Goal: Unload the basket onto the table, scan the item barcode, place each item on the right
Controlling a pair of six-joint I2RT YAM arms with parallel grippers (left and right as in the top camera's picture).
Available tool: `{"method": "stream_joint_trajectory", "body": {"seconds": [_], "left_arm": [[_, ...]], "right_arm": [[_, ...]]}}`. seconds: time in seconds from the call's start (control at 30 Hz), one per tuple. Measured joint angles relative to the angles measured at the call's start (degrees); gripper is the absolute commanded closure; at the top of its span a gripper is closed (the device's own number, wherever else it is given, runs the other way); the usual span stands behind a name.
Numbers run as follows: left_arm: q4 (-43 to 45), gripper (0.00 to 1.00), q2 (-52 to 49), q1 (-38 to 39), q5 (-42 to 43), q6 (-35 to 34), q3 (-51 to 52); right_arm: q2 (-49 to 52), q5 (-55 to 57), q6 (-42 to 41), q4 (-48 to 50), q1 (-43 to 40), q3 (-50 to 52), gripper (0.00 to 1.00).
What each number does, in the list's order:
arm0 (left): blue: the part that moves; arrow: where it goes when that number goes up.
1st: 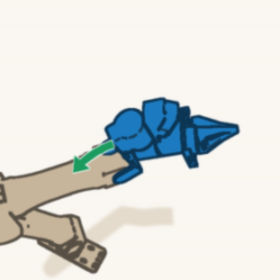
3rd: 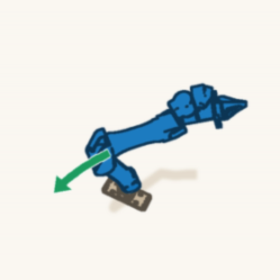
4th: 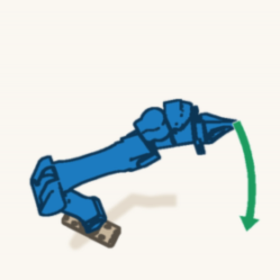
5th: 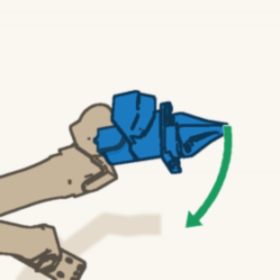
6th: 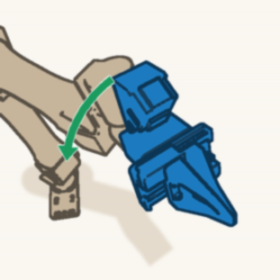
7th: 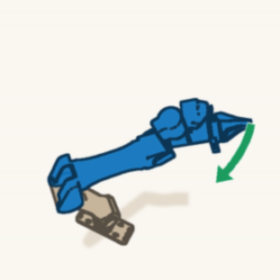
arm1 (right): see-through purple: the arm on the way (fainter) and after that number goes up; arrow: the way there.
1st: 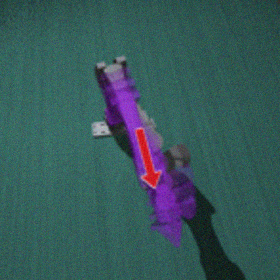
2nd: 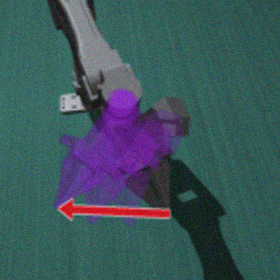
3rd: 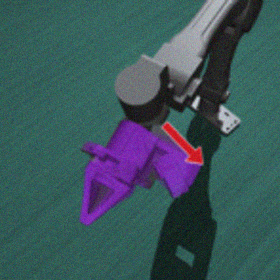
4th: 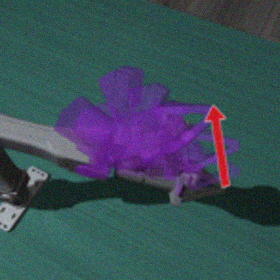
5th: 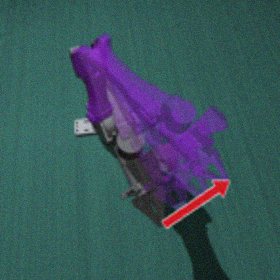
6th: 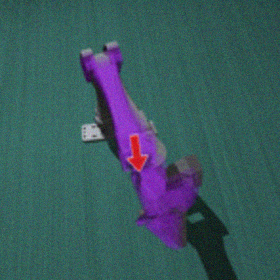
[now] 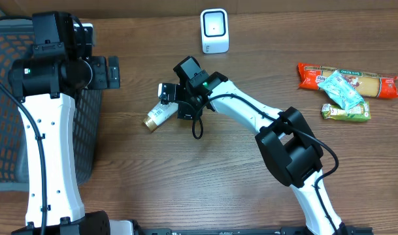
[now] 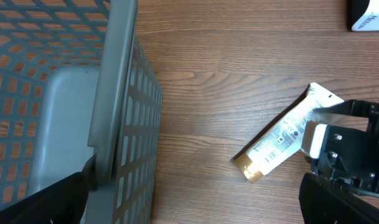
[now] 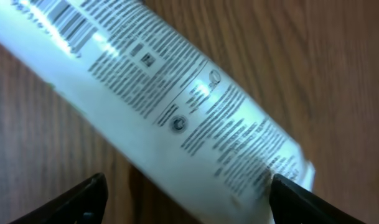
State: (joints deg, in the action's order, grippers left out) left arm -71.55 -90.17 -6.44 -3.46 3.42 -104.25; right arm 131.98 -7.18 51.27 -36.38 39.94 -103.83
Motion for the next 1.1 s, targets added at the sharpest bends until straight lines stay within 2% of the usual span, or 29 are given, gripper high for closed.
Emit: {"method": "stream_joint_trajectory", "body": {"seconds": [0.2, 0.63, 0.67, 0.7, 0.77, 0.87, 1.1], "left_arm": [[0.0, 0.00, 0.0, 0.0, 0.0, 0.0, 0.0], [0.0, 0.00, 0.0, 0.0, 0.0, 0.0, 0.0], [0.0, 0.01, 0.0, 0.0, 0.0, 0.0, 0.0], [0.0, 0.01, 0.0, 0.0, 0.0, 0.0, 0.0], [0.0, 0.00, 0.0, 0.0, 0.0, 0.0, 0.0], [0.0, 0.00, 0.0, 0.0, 0.0, 0.0, 0.0], [0.0, 0.00, 0.0, 0.0, 0.0, 0.0, 0.0]], "right_arm": [[0.0, -0.5, 5.4, 2.7, 0.0, 0.0, 0.29], [2.3, -6.8, 7.5, 4.2, 0.0, 0.0, 0.25], [2.3, -6.9, 7.6, 4.2, 0.0, 0.0, 0.27], [2.3, -7.0, 7.7, 4.1, 0.0, 0.0, 0.36], [2.3, -7.0, 7.8, 4.0, -0.1, -0.1, 0.43], [2.3, -7.0, 8.2, 2.1, -0.2, -0.6, 0.47], [2.2, -6.8, 5.9, -8.7, -0.2, -2.4, 0.46]]}}
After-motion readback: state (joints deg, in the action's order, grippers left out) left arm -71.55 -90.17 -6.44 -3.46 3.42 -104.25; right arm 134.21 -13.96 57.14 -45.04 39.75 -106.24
